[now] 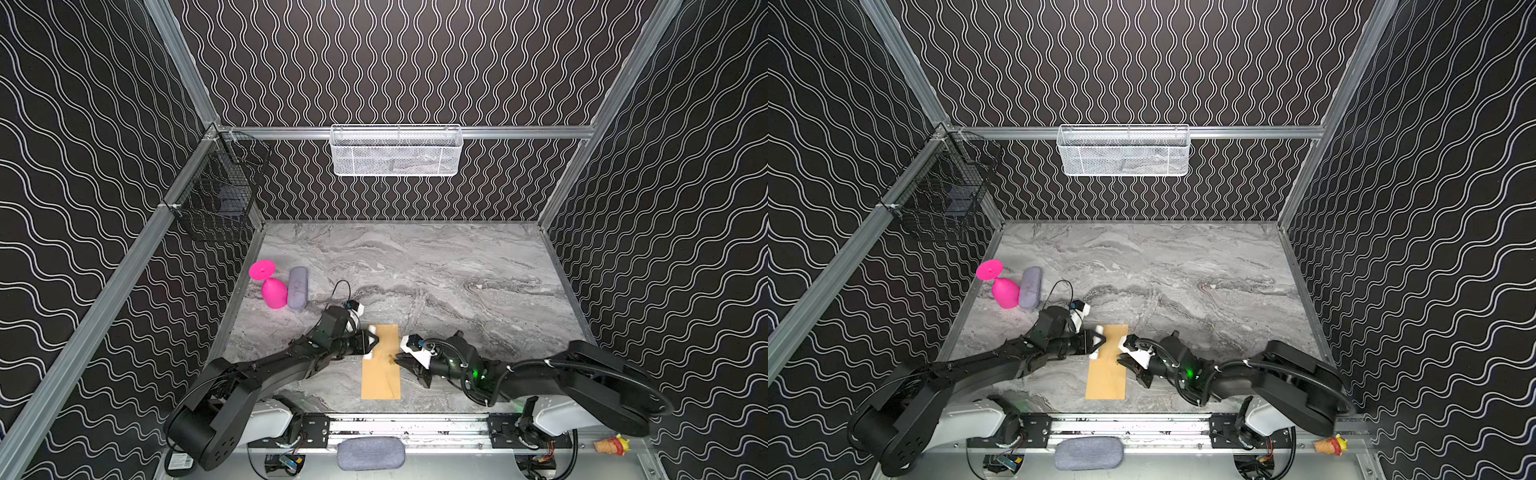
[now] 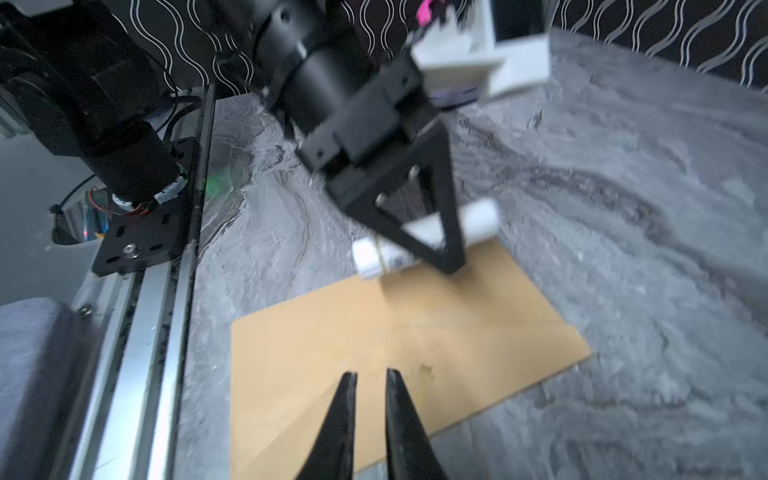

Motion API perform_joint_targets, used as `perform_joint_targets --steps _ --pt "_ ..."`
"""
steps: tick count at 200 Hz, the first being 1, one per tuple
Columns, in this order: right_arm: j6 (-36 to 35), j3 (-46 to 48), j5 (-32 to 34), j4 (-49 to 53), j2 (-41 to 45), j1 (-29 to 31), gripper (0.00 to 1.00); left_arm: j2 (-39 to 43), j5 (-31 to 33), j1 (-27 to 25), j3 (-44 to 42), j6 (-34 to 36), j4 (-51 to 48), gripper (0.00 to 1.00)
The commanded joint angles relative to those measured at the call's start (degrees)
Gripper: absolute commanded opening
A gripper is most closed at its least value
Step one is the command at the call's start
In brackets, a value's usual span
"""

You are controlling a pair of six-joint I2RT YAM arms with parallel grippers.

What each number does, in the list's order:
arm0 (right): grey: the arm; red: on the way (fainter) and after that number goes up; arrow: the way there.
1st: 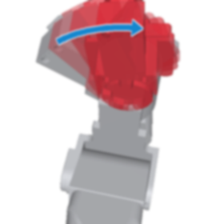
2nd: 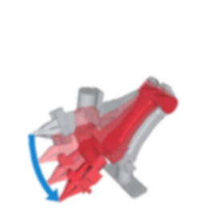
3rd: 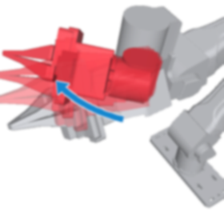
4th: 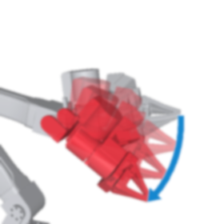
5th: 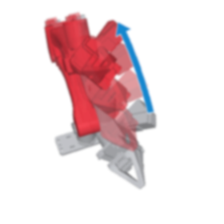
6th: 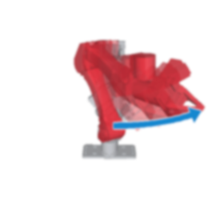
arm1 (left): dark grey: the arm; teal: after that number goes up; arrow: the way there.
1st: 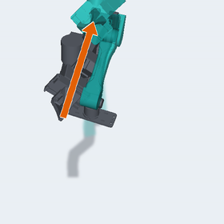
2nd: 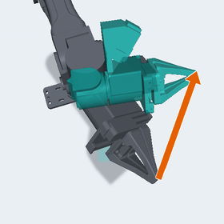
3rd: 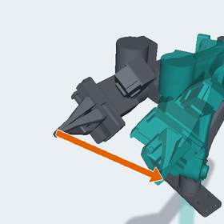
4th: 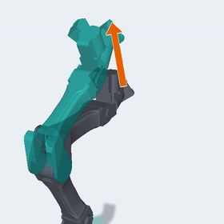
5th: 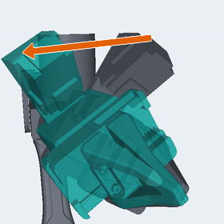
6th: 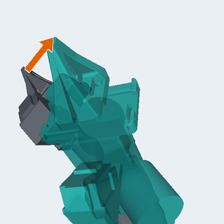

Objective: Place the letter into the envelope and seal it
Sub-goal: 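Raise the glue stick with the left gripper while right gripper opens and rises toward it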

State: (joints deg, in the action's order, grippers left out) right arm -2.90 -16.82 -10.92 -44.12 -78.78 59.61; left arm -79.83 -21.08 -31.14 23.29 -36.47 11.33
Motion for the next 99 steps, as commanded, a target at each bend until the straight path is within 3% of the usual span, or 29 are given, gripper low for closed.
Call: perform_joint_targets --steps 1,26,56,78,99 --pt "10.5 0.2 5.8 8.6 6.2 0.3 0.27 2.9 -0.6 -0.6 1.8 2.4 -0.1 0.0" --pt "22.0 0.7 10.2 12.4 13.3 0.2 0.32 6.9 -2.1 -0.9 2.4 0.5 2.1 0.0" --pt "27.7 -7.7 9.4 30.4 23.4 0.1 0.37 10.4 -5.0 -2.2 7.3 1.5 4.3 0.0" --pt "34.4 -6.7 5.8 28.2 31.7 0.0 0.41 12.4 -6.5 -4.1 11.8 1.8 3.8 0.0" --pt "38.5 -1.8 2.8 20.6 38.9 0.0 0.52 14.0 -11.0 -4.3 11.1 -1.5 11.7 0.0"
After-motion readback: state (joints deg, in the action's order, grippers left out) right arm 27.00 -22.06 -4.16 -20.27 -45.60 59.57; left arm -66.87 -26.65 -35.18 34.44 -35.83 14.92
